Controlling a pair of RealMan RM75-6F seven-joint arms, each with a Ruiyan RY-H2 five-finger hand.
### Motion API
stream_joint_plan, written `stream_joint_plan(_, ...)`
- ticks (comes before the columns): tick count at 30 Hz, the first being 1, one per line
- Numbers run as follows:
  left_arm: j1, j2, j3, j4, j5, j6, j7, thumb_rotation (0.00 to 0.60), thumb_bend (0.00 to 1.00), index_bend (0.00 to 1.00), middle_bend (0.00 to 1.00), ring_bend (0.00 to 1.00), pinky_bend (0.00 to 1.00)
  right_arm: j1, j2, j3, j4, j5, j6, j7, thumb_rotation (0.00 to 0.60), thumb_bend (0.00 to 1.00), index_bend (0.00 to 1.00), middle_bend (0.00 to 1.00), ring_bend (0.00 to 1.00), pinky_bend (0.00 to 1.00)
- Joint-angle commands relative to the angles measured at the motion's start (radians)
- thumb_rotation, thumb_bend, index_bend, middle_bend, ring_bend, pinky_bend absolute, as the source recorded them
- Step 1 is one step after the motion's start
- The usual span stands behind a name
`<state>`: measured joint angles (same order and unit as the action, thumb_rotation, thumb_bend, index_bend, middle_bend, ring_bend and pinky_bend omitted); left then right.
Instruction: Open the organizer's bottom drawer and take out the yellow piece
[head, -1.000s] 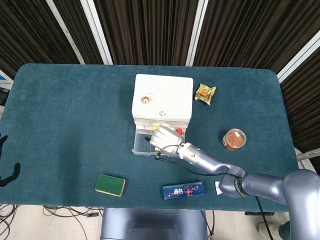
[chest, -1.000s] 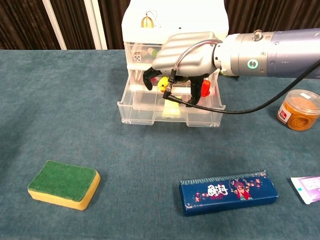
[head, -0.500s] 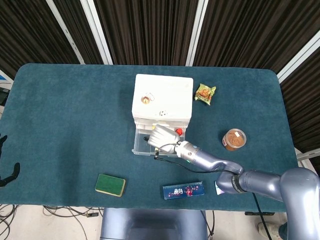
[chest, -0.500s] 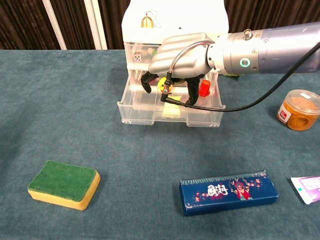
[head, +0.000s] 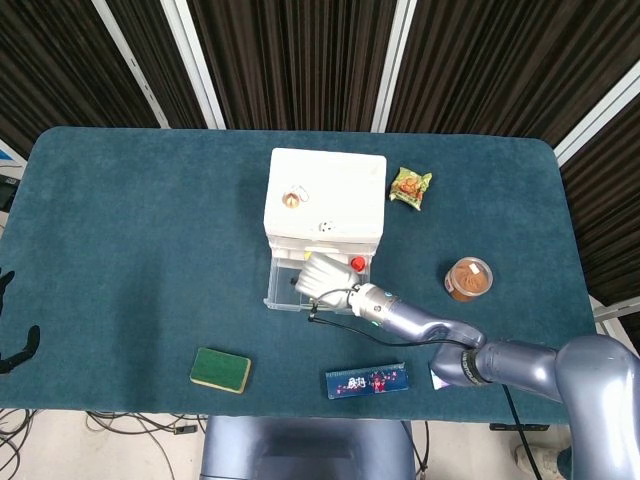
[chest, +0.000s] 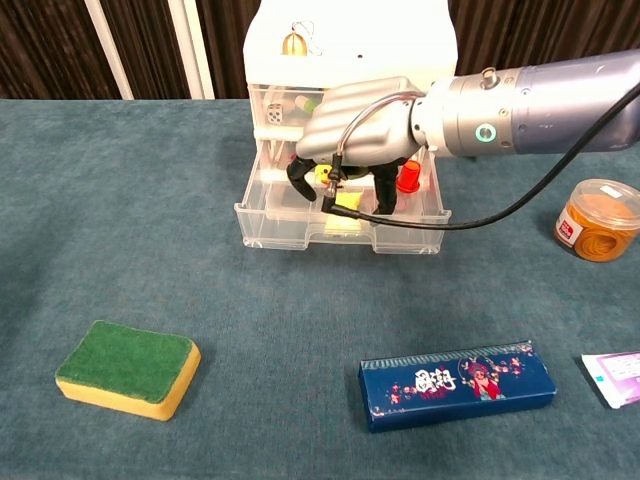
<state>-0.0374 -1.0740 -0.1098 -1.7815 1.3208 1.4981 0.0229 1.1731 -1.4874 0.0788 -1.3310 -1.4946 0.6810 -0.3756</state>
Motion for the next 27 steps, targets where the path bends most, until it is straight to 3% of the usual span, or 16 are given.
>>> stream_joint_plan(1,0.000,0.000,-0.001,0.000,-0.001,0.000,-0.001,0.600,0.40,0.01,0.00,0.00,0.00,0.003,-0.009,0.003,0.009,0.003,-0.006,-0.001,0.600,0.14,0.40,1.00,1.00,1.00)
stream_joint_plan(27,0.000,0.004,0.000,-0.002,-0.007,-0.005,-0.005,0.600,0.40,0.01,0.00,0.00,0.00,0.020,-0.041,0.013,0.050,0.031,-0.042,-0.018,0.600,0.21,0.46,1.00,1.00,1.00)
